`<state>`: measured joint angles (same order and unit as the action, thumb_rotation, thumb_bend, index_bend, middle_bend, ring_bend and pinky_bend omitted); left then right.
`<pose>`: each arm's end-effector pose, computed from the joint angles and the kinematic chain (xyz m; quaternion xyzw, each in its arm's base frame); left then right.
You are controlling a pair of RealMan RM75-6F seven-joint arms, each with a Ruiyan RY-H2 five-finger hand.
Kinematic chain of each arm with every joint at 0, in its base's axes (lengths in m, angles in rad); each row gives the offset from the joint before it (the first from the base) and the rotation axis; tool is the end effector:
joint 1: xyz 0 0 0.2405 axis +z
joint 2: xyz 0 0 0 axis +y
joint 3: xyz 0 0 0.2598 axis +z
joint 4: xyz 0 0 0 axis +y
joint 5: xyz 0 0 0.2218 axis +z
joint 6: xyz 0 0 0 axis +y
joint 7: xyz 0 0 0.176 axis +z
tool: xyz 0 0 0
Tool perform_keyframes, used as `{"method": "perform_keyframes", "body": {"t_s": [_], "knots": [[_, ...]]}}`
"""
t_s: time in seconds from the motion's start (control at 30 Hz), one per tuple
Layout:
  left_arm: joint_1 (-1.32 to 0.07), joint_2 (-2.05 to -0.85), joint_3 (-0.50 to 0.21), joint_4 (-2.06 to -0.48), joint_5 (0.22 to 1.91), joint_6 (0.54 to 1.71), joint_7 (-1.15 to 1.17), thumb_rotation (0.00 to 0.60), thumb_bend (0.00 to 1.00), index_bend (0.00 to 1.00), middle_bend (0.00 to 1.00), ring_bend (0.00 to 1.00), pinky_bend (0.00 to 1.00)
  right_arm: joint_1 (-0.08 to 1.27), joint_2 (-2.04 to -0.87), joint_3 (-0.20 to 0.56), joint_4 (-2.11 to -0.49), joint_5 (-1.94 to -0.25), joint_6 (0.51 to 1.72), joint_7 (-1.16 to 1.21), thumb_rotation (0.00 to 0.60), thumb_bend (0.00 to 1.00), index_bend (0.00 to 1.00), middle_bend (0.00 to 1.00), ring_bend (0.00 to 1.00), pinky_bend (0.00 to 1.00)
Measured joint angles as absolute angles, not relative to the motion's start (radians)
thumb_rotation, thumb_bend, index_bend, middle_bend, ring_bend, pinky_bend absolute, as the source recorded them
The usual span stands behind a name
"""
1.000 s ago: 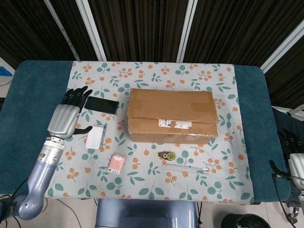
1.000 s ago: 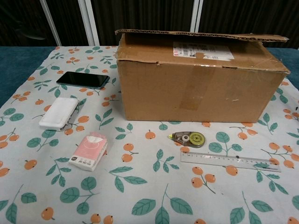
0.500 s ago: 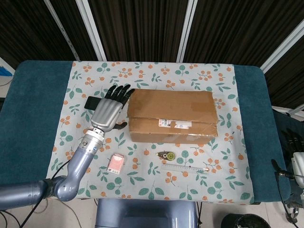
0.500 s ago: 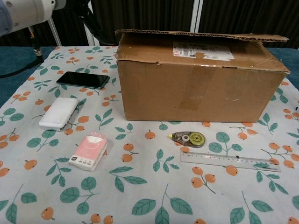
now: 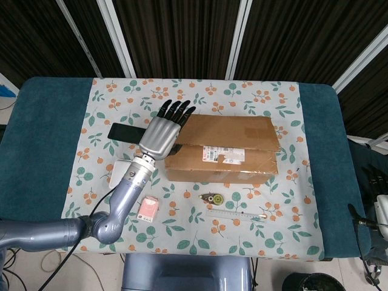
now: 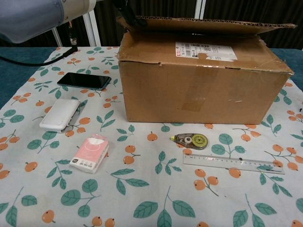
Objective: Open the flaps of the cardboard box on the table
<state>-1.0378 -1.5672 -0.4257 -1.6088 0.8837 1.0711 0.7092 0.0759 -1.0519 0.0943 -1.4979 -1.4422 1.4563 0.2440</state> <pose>0.0275 0.4190 0.0091 -0.7198 -0.2616 -0.4646 0.4445 -0.3547 -0.2227 0.1962 0.5490 -0.4123 0.4083 0.6016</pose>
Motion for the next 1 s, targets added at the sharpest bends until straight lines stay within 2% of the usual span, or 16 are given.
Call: {"method": "perform_keyframes", "body": {"t_s": [0.2,0.53,1.0], "knots": [[-1.097,-1.569,-0.461,-1.498,0.902,1.059,0.709,0.6,0.31,0.0,0.0,0.0,0.01,0.072,-1.048,0.097,-1.501,-1.438,1.458,0.254,0.6,0.38,0.0,0.0,0.0,0.21],[-1.234,-1.6,-0.522,-1.217,0.897,0.999,0.691,0.6,0.31,0.0,0.0,0.0,0.01,0.065,-1.045,0.1,-1.511,-1.436,1.467,0.25,0.6,0.38,0.0,0.0,0.0,0.21],[-1.41,-1.765,-0.525,-0.752,0.794,0.883,0.745,0.6,0.31,0.0,0.0,0.0,0.01,0.055,-1.037,0.113,-1.516,-1.409,1.466,0.265,0.6,0.38,0.0,0.0,0.0,0.21]]}}
